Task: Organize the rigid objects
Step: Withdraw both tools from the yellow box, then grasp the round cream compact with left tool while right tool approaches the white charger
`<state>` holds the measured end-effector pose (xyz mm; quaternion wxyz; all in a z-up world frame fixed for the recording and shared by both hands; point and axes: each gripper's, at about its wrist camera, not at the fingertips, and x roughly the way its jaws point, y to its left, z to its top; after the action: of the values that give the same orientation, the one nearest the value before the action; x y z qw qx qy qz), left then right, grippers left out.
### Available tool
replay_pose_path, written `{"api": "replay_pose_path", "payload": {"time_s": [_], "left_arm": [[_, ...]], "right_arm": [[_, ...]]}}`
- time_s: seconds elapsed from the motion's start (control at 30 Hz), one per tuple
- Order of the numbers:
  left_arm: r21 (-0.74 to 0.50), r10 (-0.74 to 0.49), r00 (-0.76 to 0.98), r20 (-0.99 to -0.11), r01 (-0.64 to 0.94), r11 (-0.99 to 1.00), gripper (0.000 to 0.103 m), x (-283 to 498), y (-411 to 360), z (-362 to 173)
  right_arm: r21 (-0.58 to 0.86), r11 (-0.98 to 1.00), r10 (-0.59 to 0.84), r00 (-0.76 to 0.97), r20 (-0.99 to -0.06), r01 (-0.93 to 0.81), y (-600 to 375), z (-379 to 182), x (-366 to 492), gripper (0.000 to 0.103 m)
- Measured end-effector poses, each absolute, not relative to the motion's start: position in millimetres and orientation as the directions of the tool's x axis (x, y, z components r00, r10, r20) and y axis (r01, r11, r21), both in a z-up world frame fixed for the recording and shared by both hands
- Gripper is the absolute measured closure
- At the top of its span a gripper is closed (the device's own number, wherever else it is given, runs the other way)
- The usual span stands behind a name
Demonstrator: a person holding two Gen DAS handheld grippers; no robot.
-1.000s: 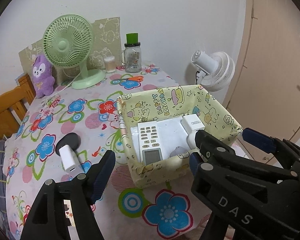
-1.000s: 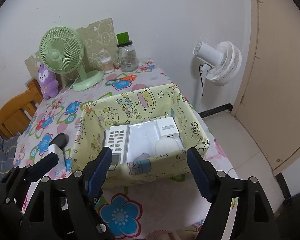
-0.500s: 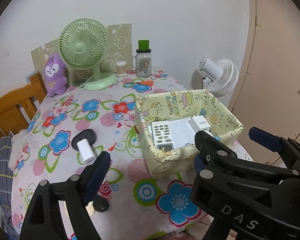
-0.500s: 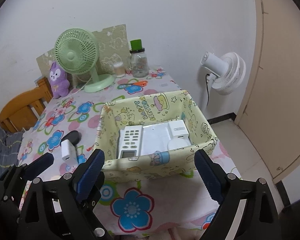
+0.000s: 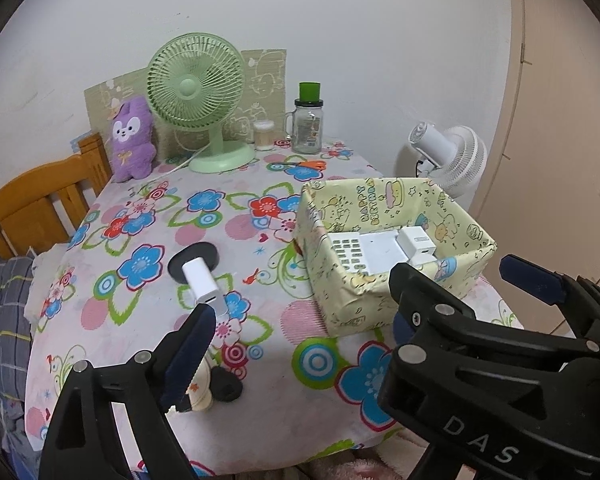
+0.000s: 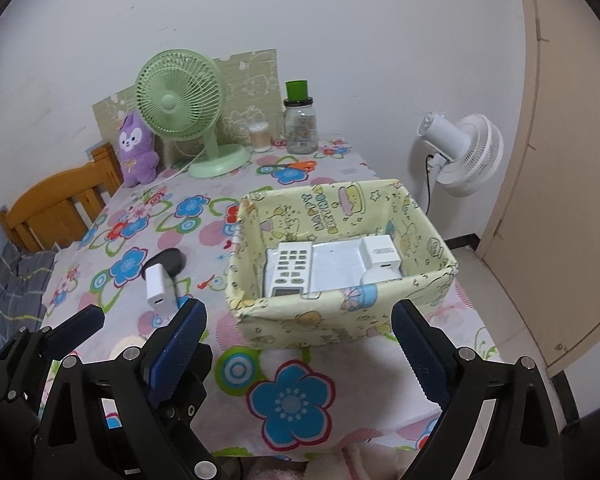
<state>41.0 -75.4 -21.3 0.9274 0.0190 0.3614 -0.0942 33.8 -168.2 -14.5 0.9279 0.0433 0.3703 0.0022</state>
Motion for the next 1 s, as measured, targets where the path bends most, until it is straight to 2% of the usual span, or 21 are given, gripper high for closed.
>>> {"api": "replay_pose_path", "payload": {"time_s": [0.43,1.0], "left_arm": [[-0.045,-0.132,0.711,-0.691,0.141,0.989,0.010,30.4,-49.2,-38.9],[-0.067,-0.099,0.658,-0.746,0.073,0.995,0.010,37.6,-17.5,-75.7]], "right_arm": [[0.093,0.995,0.079,0.769,-0.635,-0.025,-140.5,-25.4,19.9,0.007],[0.060,0.995,0.104,0.741,-0.663,-0.085,-109.5,-56.3,31.0,0.011]]}}
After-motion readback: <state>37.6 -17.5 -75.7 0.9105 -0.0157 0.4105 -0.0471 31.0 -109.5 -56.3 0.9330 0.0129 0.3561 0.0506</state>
